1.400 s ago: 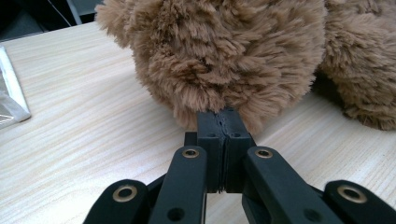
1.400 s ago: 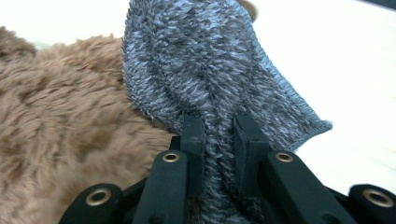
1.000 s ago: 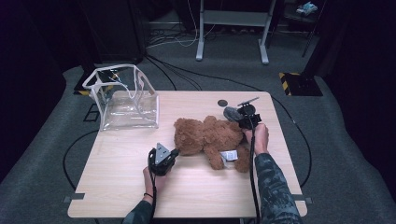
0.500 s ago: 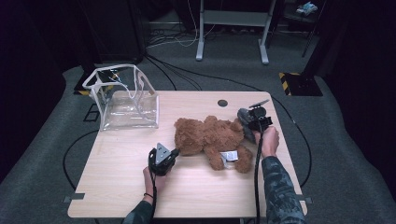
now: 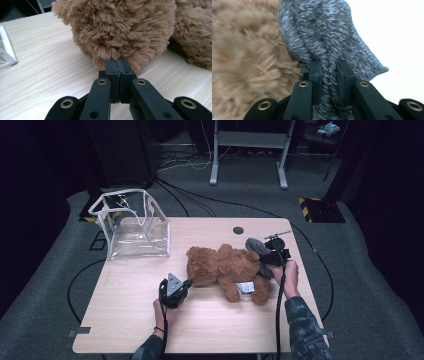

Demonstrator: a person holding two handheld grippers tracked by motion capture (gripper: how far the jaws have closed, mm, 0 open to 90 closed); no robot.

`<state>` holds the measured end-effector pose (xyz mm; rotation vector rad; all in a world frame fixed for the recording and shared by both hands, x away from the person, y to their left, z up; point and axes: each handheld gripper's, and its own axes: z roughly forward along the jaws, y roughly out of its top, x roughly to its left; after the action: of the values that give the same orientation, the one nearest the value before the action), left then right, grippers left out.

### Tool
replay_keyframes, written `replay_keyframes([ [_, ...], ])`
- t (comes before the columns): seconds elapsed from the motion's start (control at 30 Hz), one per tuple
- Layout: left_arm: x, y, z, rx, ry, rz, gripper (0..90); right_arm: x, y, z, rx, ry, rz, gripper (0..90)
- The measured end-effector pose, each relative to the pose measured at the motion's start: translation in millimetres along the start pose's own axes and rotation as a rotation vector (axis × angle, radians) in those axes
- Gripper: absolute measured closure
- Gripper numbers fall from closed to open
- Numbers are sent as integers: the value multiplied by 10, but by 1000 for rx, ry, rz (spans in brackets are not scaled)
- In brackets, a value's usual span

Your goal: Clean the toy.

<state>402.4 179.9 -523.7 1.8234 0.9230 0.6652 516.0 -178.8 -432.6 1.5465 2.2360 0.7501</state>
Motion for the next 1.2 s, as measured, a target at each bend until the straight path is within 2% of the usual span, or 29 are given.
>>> replay_keyframes([
  [0.07, -3, 1, 0, 5, -2, 0, 888, 10, -19, 162, 52, -11, -17, 765],
  [0.17, -2, 0, -1, 2, -3, -2, 888, 27, -46, 280, 76, -22, 4, 764],
  [0.23, -2, 0, 0, 3, -3, -1, 888, 12, -53, 327, 75, -31, -5, 764],
  [0.37, -1, -1, 0, 2, -4, -1, 888, -39, -77, 378, 124, -120, -29, 763],
  [0.4, 0, -1, 0, 2, -3, -1, 888, -88, -99, 393, 141, -158, -30, 763],
  [0.5, 0, 2, 0, 3, -3, 0, 888, -207, -168, 406, 179, -195, 3, 762],
  [0.6, 1, 0, 1, 0, -2, -1, 888, -259, -197, 311, 148, -181, 24, 761],
  [0.7, 3, 0, -2, 3, -2, 5, 888, -263, -165, 127, 70, -134, 59, 760],
  [0.8, 2, 1, -2, 4, -2, 5, 888, -233, -110, -39, 1, -64, 81, 760],
  [0.87, 2, 1, -2, 5, -2, 6, 888, -175, -72, -83, -19, -26, 70, 760],
  [0.93, 0, 1, -2, 8, -3, 4, 888, -102, -41, -50, -3, -9, 41, 760],
  [1.03, 1, 1, -2, 8, -4, 4, 888, -6, -23, 101, 39, -43, 0, 760],
  [1.1, -1, 1, 0, 5, -5, 1, 888, 12, -32, 217, 67, -50, -1, 760],
  [1.17, 0, 1, 1, 3, -5, -1, 888, -11, -56, 316, 86, -81, -4, 760],
  [1.2, 2, 1, -2, 7, -6, 4, 888, -27, -69, 350, 91, -93, 18, 760],
])
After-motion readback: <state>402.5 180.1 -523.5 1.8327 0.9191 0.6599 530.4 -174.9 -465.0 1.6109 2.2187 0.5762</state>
